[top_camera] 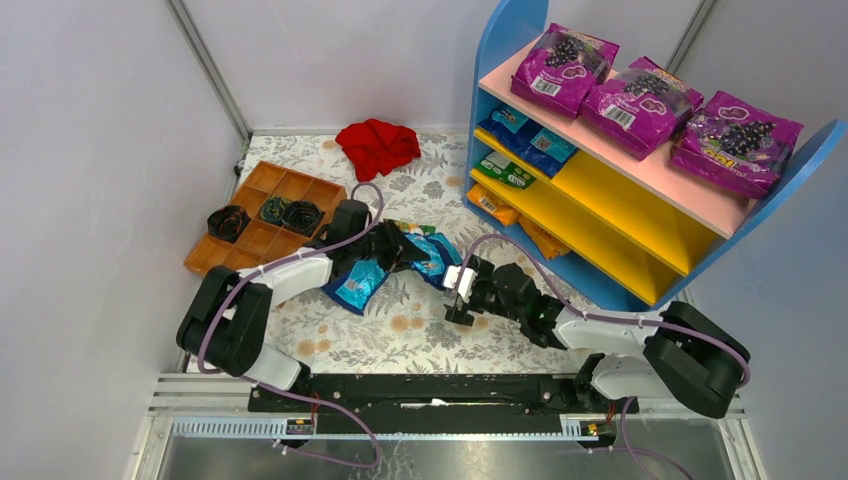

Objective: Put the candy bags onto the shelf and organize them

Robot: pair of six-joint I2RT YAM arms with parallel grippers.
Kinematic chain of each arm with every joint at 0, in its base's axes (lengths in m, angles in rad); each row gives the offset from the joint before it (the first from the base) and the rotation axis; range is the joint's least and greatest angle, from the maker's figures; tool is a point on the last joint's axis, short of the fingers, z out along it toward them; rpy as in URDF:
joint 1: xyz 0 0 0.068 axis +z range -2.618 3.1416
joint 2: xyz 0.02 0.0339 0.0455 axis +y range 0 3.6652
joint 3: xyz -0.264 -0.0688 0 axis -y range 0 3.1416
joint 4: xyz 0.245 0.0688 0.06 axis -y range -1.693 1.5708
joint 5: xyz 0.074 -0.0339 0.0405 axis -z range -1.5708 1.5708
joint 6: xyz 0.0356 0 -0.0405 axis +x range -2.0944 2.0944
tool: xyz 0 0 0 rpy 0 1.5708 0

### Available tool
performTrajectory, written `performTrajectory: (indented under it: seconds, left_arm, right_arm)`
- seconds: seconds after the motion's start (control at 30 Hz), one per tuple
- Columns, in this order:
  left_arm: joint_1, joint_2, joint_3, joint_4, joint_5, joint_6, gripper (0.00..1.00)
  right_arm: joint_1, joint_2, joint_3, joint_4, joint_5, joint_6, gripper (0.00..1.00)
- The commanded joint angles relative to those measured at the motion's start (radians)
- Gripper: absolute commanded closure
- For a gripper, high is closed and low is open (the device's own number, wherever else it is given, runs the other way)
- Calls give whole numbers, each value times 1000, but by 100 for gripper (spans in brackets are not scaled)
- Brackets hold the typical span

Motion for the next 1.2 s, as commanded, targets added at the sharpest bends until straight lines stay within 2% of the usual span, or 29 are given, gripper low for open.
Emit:
performTrajectory:
  seconds: [0.0, 0.1, 0.2, 0.47, 0.67, 0.97, 1.07, 1.1, 1.13, 1.17]
  left_arm:
    - [9, -86, -7, 117, 141, -50, 88]
    - [14, -104, -29, 147, 160, -82, 88]
    - [17, -119, -42, 156, 162, -97, 88]
    - [24, -127, -54, 180, 179, -119, 88]
    - [31, -116, -57, 200, 187, -130, 87]
    - [32, -114, -49, 188, 182, -102, 79]
    - [37, -124, -26, 131, 165, -46, 67]
    - [40, -131, -14, 108, 156, -22, 61]
    - [44, -139, -1, 85, 149, 2, 52]
    - [50, -148, 17, 55, 142, 32, 45]
  right_arm:
    - [2, 70, -1, 303, -11, -76, 0]
    - [2, 137, -3, 417, 65, -83, 0]
    - [2, 208, 19, 470, 66, -84, 0]
    - [6, 437, -43, 913, 175, -34, 0]
    - [23, 512, -54, 1088, 246, -34, 21]
    - [26, 422, -10, 906, 192, -8, 50]
    - [26, 338, -4, 777, 160, 25, 62]
    - [26, 307, 4, 702, 153, 38, 72]
    - [26, 261, 21, 619, 155, 60, 78]
    - [26, 224, 43, 530, 164, 82, 79]
